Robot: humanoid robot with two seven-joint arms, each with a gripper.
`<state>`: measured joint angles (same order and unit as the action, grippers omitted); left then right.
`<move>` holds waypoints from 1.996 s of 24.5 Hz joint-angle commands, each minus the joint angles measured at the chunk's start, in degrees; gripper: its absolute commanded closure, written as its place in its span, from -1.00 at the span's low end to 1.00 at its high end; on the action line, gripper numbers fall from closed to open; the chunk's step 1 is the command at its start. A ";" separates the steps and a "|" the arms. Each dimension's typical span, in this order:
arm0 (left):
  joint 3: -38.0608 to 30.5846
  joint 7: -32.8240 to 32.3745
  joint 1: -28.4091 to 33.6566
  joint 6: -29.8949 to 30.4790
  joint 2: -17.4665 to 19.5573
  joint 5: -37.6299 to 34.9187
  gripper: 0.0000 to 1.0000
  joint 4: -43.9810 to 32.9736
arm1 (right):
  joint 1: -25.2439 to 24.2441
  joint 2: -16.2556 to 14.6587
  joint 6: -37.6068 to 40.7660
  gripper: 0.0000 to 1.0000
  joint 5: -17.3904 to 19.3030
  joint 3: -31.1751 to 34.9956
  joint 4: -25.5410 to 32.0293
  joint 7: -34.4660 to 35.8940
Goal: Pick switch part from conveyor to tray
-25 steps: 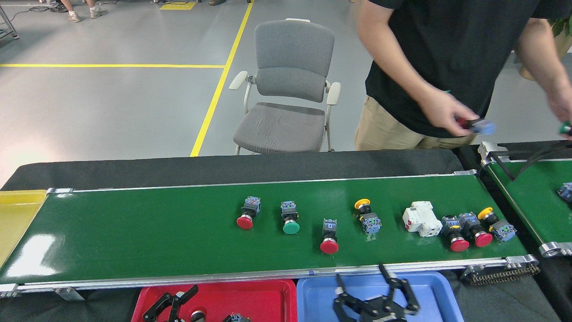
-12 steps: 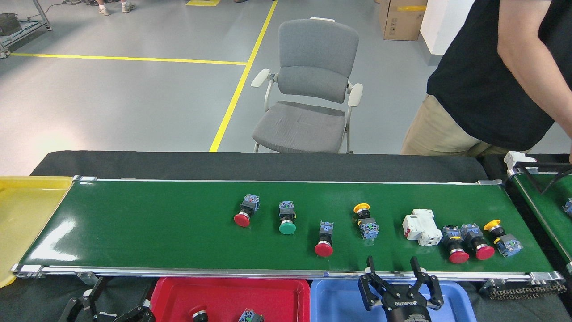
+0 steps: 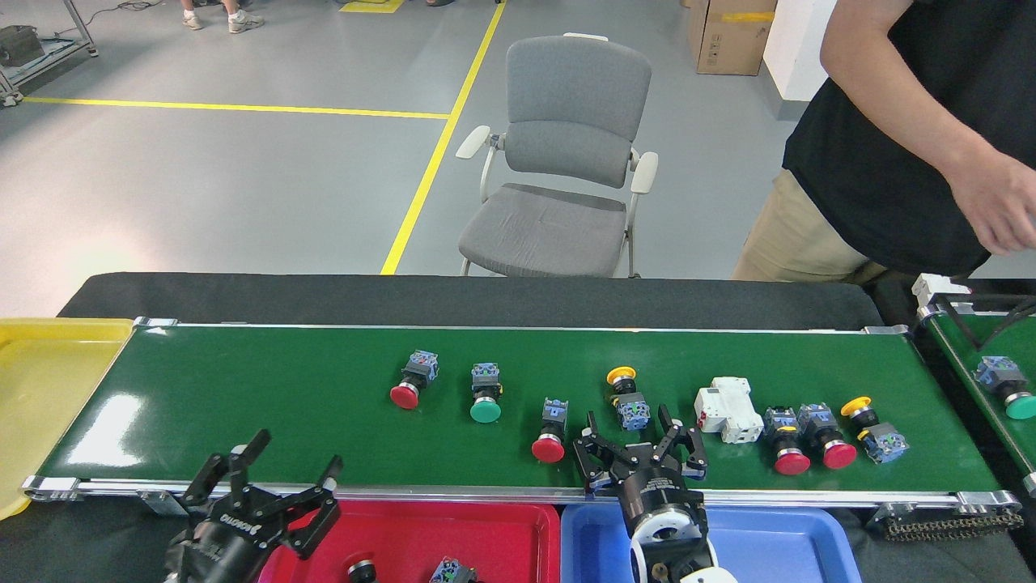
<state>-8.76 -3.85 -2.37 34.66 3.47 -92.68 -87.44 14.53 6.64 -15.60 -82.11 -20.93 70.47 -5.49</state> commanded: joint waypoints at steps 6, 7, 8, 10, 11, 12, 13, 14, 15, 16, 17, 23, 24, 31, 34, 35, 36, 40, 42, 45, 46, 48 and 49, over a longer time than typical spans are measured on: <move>1.56 -0.28 -8.96 -3.28 0.40 -0.14 -1.00 10.18 | 4.11 -0.31 0.75 0.73 -0.07 -2.80 -2.71 -1.11; 1.56 -0.28 -9.93 -3.37 0.49 -0.14 -1.00 11.41 | 4.19 -0.31 0.66 0.80 -0.16 -3.07 -2.71 -1.11; 1.56 -0.28 -10.37 -3.37 0.49 -0.14 -1.00 12.21 | 4.20 -0.31 0.75 0.83 -0.16 -3.24 -2.53 -1.11; 1.56 -0.28 -11.51 -3.90 0.58 -0.14 -1.00 14.84 | 4.11 -0.31 0.84 0.89 -0.07 -4.21 -1.57 -1.02; 1.56 -0.28 -12.04 -5.04 0.58 -0.14 -1.00 15.81 | 4.11 -0.40 0.93 0.89 -0.07 -5.18 -0.69 -0.84; 1.56 -0.28 -12.30 -6.44 0.75 -0.14 -1.00 16.60 | 3.93 -0.84 1.19 0.89 -0.07 -6.58 0.72 -0.67; 1.56 -0.19 -12.30 -7.85 1.19 -0.14 -1.00 17.04 | 3.67 -1.54 2.07 0.89 -0.07 -8.25 2.48 -0.58; 1.56 -0.11 -12.30 -8.91 1.72 -0.14 -1.00 17.13 | 3.32 -2.07 2.86 0.89 -0.07 -9.84 4.32 -0.58; 1.56 -0.11 -12.30 -10.05 2.16 -0.14 -1.00 17.39 | 2.79 -2.68 3.92 0.89 0.02 -11.42 6.69 -0.58; 1.56 -0.11 -12.30 -11.37 2.51 -0.14 -1.00 17.83 | 1.82 -3.30 5.23 0.89 0.02 -12.91 8.89 -0.58; 1.56 0.07 -12.39 -12.77 2.77 -0.14 -0.98 18.62 | 0.68 -3.82 7.26 0.88 0.02 -14.23 11.27 -0.58; 1.03 0.51 -12.83 -16.64 3.39 0.74 0.47 22.66 | -6.00 -4.44 17.98 -0.92 -0.16 -21.79 18.82 2.32; 0.94 0.51 -12.74 -16.46 3.48 0.83 0.62 22.66 | -6.79 -4.53 18.15 -0.93 -0.16 -23.19 19.70 2.67; 0.94 3.41 -6.85 -10.58 3.48 2.59 0.90 14.75 | -8.11 -6.46 17.54 -0.97 0.02 -23.72 21.81 2.67; -0.99 3.32 1.14 -3.02 3.57 3.82 0.88 2.71 | -11.10 -8.04 13.67 -0.96 0.20 -16.08 23.31 3.82; -1.87 3.32 4.57 0.06 3.57 4.17 0.86 -1.68 | -13.38 -7.78 11.47 -0.96 0.20 -12.82 23.48 5.31; -2.57 3.32 7.38 2.96 3.57 4.70 0.84 -4.93 | -14.70 -7.78 9.63 -0.96 0.20 -10.80 23.48 6.98; -4.33 3.23 19.51 10.34 2.60 5.75 -0.50 -14.51 | -21.20 -7.78 1.89 -0.96 1.34 -1.13 23.48 14.19; -4.16 3.32 22.59 10.34 2.51 5.93 -1.00 -14.60 | -23.31 -7.78 1.02 -0.96 1.43 2.03 24.27 14.54; -3.81 3.32 24.87 10.34 2.42 5.93 -1.00 -14.60 | -25.16 -7.78 1.02 -0.97 1.43 3.96 24.36 14.36; -4.07 3.32 24.96 10.34 2.42 6.02 -1.00 -14.60 | -25.16 -7.69 0.93 -0.97 1.43 3.96 24.36 14.19; -4.86 3.32 24.35 10.34 1.37 6.10 -1.00 -14.60 | -24.98 -7.87 1.02 -0.97 1.34 3.88 24.36 13.83; -6.35 3.32 23.82 9.90 -0.30 6.10 -1.00 -14.60 | -24.72 -8.04 1.10 -0.97 1.16 3.52 24.36 13.66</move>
<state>-14.04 -0.99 22.06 45.04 4.10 -86.92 -101.29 -10.86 -1.11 -14.51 -80.83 -17.31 93.97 8.28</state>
